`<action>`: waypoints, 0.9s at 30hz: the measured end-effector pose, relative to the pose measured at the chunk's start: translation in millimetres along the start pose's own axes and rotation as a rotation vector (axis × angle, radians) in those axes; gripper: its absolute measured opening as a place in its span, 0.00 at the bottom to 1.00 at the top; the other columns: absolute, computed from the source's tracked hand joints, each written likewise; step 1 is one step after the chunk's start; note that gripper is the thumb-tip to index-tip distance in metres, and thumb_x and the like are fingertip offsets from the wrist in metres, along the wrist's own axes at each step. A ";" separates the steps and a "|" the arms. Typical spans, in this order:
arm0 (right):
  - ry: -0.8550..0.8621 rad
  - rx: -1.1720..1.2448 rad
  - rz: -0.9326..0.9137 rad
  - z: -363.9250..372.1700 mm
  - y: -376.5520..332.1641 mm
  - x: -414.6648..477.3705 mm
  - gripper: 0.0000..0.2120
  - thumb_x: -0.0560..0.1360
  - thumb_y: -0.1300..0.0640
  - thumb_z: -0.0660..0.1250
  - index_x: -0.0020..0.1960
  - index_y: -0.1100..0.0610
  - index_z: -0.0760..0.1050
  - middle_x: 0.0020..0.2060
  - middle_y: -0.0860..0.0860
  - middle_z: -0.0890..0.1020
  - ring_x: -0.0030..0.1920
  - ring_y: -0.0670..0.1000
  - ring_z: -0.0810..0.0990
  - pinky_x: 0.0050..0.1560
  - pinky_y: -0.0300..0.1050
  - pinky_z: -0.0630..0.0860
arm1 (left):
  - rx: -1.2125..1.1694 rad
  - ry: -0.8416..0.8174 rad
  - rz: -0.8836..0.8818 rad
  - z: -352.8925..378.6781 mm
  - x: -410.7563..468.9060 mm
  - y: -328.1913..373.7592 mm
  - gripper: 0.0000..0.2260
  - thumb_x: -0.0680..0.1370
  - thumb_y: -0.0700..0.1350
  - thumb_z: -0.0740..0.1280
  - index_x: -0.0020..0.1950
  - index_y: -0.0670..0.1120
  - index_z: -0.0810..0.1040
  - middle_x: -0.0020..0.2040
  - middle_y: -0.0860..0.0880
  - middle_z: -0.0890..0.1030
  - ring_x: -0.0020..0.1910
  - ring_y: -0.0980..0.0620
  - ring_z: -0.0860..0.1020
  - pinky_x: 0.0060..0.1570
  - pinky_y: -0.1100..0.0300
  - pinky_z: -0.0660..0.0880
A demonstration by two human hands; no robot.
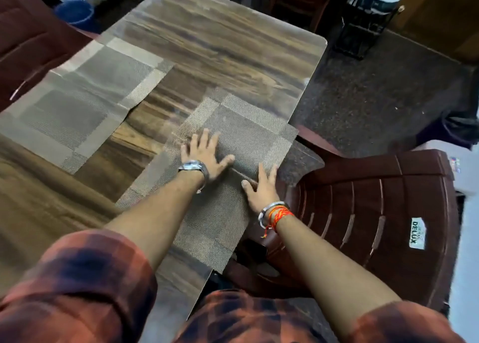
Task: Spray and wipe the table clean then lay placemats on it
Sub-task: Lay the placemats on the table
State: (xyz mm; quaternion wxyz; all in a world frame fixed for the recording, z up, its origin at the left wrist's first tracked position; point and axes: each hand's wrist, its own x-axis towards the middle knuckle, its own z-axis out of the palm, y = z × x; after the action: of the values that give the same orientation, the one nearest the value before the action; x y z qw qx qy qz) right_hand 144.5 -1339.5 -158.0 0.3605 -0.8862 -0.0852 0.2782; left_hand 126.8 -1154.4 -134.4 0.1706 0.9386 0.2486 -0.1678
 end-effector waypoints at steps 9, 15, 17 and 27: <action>0.039 -0.465 -0.082 9.8 6.7 12.2 0.28 0.81 0.43 0.49 0.78 0.44 0.43 0.77 0.52 0.37 0.75 0.58 0.32 0.74 0.58 0.39 | 0.067 -0.093 -0.052 33.4 6.3 11.9 0.41 0.70 0.80 0.47 0.78 0.67 0.38 0.80 0.53 0.31 0.78 0.37 0.31 0.74 0.34 0.35; 0.052 -0.564 -0.138 5.3 5.0 32.5 0.28 0.81 0.42 0.49 0.78 0.44 0.44 0.78 0.54 0.39 0.76 0.58 0.34 0.74 0.58 0.39 | 0.045 0.009 -0.087 37.2 19.0 8.0 0.43 0.65 0.83 0.46 0.77 0.70 0.39 0.80 0.54 0.31 0.76 0.32 0.31 0.70 0.28 0.34; 0.050 -0.563 -0.150 3.2 3.4 39.2 0.29 0.81 0.42 0.49 0.78 0.44 0.44 0.78 0.55 0.40 0.76 0.57 0.35 0.74 0.58 0.39 | 0.035 0.021 -0.096 36.2 24.2 7.9 0.44 0.64 0.84 0.46 0.77 0.71 0.40 0.80 0.54 0.32 0.76 0.32 0.31 0.69 0.26 0.35; 0.083 -0.581 -0.137 9.8 2.4 42.8 0.29 0.81 0.41 0.47 0.78 0.45 0.41 0.78 0.56 0.40 0.76 0.57 0.36 0.74 0.58 0.39 | 0.067 0.043 -0.076 33.0 28.3 7.4 0.46 0.61 0.85 0.43 0.77 0.71 0.40 0.81 0.54 0.33 0.76 0.30 0.32 0.66 0.23 0.36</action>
State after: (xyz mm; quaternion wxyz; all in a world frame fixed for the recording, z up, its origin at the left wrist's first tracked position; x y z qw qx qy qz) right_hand 174.4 -1320.4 -183.8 0.1128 -0.9550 -0.2063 0.1808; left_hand 146.3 -1162.2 -173.2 0.1271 0.9370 0.2820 -0.1622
